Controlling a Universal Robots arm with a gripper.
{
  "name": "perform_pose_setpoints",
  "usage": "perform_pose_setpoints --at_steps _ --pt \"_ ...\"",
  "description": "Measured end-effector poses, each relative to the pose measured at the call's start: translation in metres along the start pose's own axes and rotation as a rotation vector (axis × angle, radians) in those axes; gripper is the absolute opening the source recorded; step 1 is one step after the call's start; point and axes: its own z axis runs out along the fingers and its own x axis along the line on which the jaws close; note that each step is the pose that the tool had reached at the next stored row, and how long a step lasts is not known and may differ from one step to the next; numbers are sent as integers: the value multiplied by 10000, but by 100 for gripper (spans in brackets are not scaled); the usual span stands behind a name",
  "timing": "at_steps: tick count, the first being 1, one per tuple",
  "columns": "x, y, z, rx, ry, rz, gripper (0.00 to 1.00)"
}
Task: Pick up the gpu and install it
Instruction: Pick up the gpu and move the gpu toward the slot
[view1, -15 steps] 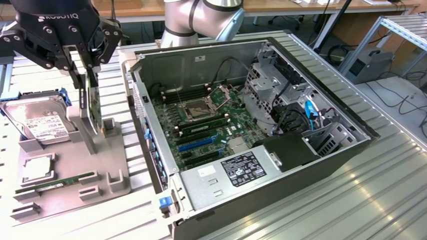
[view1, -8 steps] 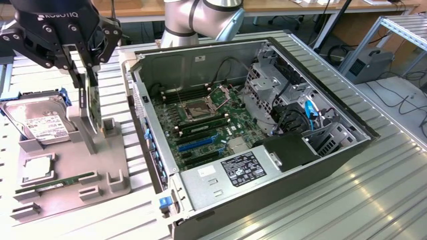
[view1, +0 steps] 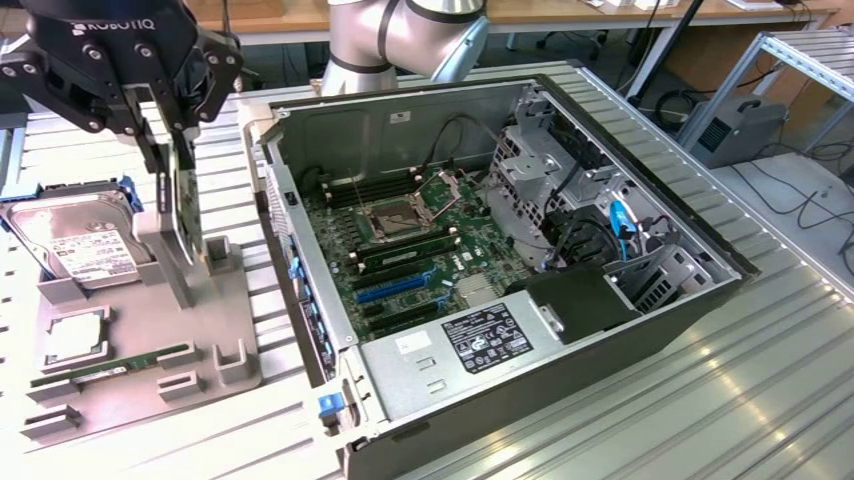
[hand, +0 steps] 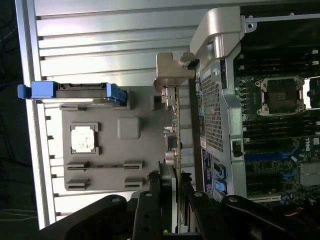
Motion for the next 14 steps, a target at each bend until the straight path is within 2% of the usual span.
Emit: perform_pose_setpoints --at_steps 14 --pt "-2 3 -79 1 -1 0 27"
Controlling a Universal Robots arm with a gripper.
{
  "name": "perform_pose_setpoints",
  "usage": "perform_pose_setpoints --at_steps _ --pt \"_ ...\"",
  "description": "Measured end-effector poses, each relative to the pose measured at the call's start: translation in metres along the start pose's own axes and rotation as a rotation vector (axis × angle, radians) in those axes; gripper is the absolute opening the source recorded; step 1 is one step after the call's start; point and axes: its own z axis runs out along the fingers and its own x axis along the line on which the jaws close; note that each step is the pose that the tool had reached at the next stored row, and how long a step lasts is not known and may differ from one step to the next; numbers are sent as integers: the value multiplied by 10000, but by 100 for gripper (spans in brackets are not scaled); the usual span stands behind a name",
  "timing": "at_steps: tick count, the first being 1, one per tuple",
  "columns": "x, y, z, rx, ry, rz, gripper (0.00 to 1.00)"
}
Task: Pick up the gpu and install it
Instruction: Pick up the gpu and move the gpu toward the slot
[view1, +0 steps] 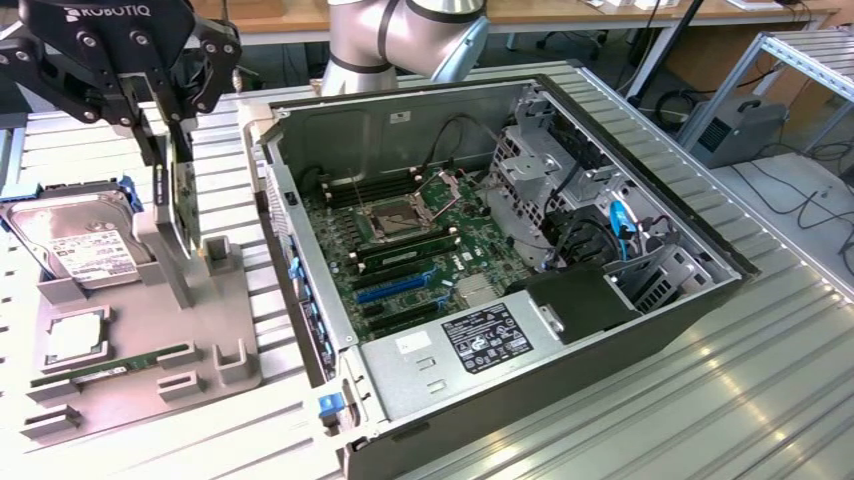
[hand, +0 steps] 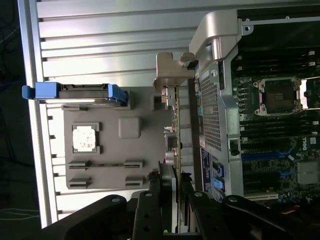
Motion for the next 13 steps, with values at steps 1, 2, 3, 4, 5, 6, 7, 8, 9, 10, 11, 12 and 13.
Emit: perform_pose_setpoints --at_steps 1,2,3,4,5,6,7,8,9,10,11,12,13 --pt "0 0 -5 0 0 0 27" --pt "0 1 -12 0 0 0 27" --pt "0 1 -17 -1 -1 0 27" --pt "-1 1 -24 -1 0 0 27" --pt "-1 1 -29 0 0 0 27" --pt "-1 1 -35 0 0 0 27" --pt "-1 2 -39 0 0 0 27" --pt "-1 2 -44 0 0 0 27" --pt "-1 2 -49 0 0 0 27" --pt "-1 2 -54 -1 0 0 27" --pt "-1 2 -59 -1 0 0 27" --pt "-2 2 -64 -1 0 0 27" --pt "-2 3 -69 -1 0 0 27"
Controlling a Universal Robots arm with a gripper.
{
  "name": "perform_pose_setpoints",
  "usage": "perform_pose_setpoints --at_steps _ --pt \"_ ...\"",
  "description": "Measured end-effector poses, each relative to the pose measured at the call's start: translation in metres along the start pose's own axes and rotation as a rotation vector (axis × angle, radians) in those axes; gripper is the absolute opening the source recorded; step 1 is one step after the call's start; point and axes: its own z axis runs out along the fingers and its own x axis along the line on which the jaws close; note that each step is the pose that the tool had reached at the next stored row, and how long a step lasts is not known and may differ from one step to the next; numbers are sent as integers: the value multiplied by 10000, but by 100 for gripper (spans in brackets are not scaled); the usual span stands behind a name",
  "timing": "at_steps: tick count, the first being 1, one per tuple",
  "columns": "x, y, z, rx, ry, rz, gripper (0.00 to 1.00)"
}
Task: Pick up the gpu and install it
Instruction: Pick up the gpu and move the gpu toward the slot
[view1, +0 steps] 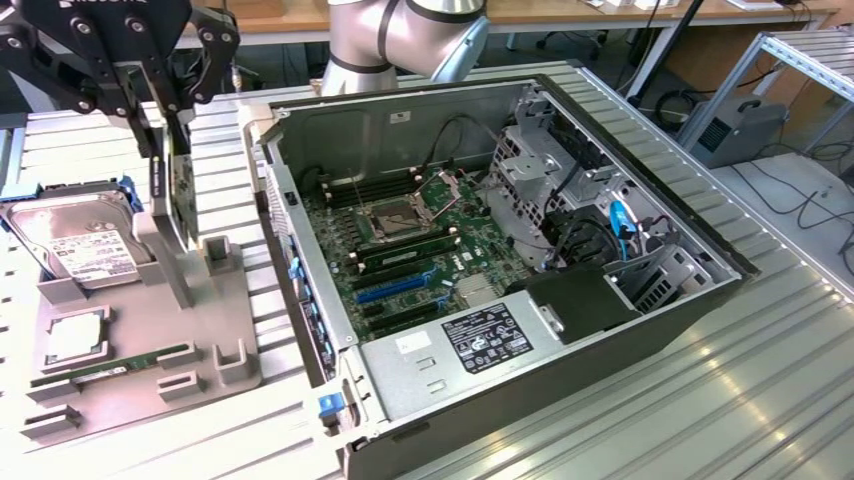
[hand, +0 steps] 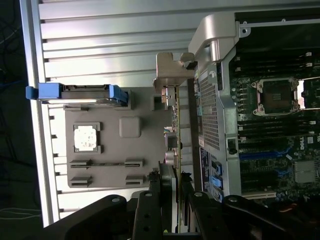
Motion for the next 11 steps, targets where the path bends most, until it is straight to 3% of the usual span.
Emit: perform_pose_setpoints --at_steps 11 --pt "-2 2 -58 -1 0 0 27"
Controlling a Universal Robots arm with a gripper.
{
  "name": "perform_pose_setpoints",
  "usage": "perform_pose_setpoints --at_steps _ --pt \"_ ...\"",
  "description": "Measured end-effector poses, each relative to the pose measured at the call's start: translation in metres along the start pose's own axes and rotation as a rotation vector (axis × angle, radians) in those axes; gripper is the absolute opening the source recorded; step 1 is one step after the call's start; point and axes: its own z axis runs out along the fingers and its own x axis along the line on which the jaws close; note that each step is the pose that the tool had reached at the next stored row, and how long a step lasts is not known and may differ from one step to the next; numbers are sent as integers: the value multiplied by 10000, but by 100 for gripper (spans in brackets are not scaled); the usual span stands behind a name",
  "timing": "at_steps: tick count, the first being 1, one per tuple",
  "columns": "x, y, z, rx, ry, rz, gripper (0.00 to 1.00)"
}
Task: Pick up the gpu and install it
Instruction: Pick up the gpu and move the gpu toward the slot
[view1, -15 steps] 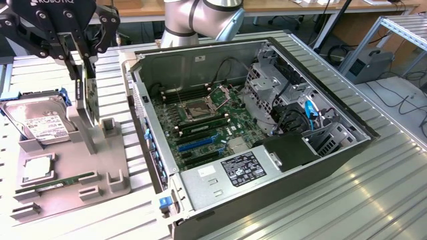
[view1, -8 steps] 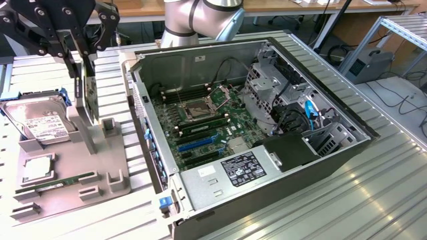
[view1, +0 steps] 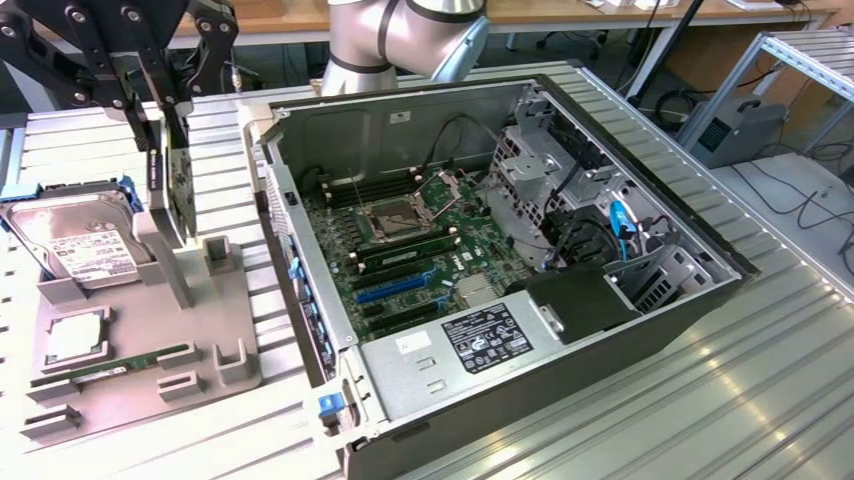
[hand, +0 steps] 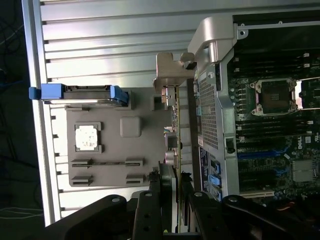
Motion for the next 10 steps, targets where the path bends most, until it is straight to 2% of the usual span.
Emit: perform_pose_setpoints --at_steps 10 --pt "-4 0 -1 1 1 0 27"
